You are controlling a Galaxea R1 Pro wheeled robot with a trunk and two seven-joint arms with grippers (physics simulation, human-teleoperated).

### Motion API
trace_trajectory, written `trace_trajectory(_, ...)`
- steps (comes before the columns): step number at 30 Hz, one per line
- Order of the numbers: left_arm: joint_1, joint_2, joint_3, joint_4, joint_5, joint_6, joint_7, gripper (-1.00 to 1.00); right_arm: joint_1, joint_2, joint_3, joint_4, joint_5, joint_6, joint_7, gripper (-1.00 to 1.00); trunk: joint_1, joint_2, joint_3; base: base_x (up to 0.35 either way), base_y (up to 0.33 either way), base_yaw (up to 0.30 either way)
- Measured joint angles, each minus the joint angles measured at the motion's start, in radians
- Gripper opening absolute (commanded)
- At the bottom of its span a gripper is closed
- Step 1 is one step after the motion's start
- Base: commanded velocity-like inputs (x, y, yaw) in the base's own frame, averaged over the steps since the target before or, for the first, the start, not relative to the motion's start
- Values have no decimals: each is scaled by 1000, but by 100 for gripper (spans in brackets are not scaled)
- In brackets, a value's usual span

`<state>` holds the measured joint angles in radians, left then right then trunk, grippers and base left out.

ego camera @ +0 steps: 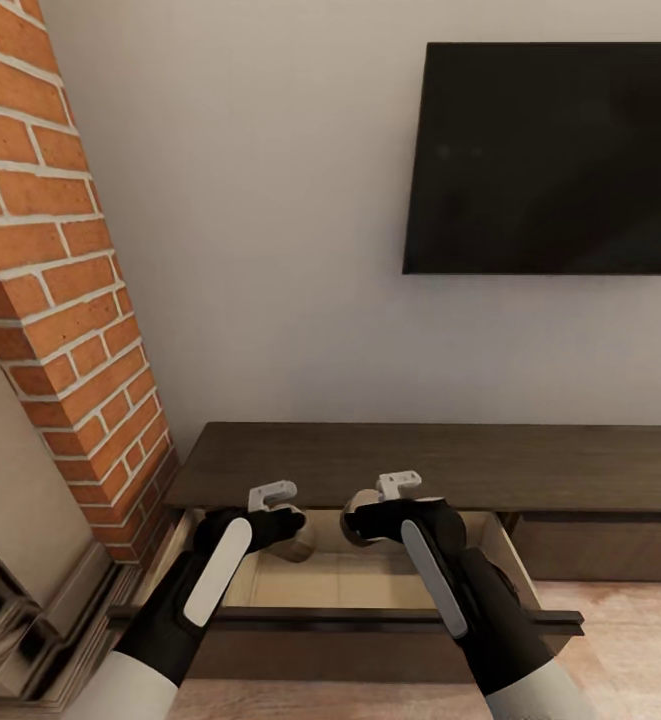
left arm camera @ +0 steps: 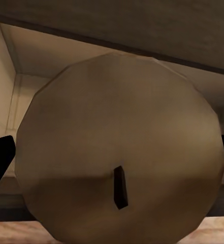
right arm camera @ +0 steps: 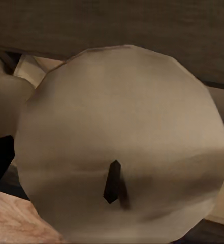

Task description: Place each of the two pumpkins and all three candles from the living room inside a cabinet in the living room (use any cabinet), then make sure every cabinet is closed, and position the cauldron so it is next to a table in the living room.

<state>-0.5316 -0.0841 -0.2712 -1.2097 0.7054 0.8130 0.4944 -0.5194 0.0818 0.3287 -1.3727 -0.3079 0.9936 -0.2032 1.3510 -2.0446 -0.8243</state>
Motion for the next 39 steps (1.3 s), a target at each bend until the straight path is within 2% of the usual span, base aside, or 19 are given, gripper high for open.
trace_trajectory(5, 0, 0, 0, 29, 0, -25, 0, -100, -4, 24, 0, 28, -2, -28, 0, -100, 0, 0, 0, 0, 0, 0)
trace_trajectory(15, 0, 0, 0, 85, 0, -75, 0, -100, -4, 24, 0, 84, 2, -80, 0, -100, 0, 0, 0, 0, 2, 0)
trace_trajectory(20, 29, 26, 30, 72, -1, -34, 30, -100, 25, -5, -10, 79, 5, -50, 0, -100, 0, 0, 0, 54, 158, 0)
trace_trajectory(25, 58, 32, 40, 45, 4, 1, 36, -100, 38, -33, -12, 52, -2, -18, -1, -100, 0, 0, 0, 124, 219, 0)
trace_trajectory(26, 66, 32, 40, -25, 4, 64, 36, -100, 39, -39, -12, -29, -1, 50, -1, -100, 0, 0, 0, 89, 118, 0)
trace_trajectory(27, 67, 32, 40, -29, 14, 63, 36, -100, 39, -39, -12, -72, -6, 50, -1, -100, 0, 0, 0, 71, 94, 0)
trace_trajectory(28, 67, 33, 40, -29, 0, 67, 36, -100, 39, -39, -12, -65, -9, 51, -1, -100, 0, 0, 0, 57, 75, 0)
trace_trajectory(39, 70, 31, 37, -23, 4, 50, 37, -100, 41, -40, -13, -70, -4, 51, -1, -100, 0, 0, 0, 11, 14, 0)
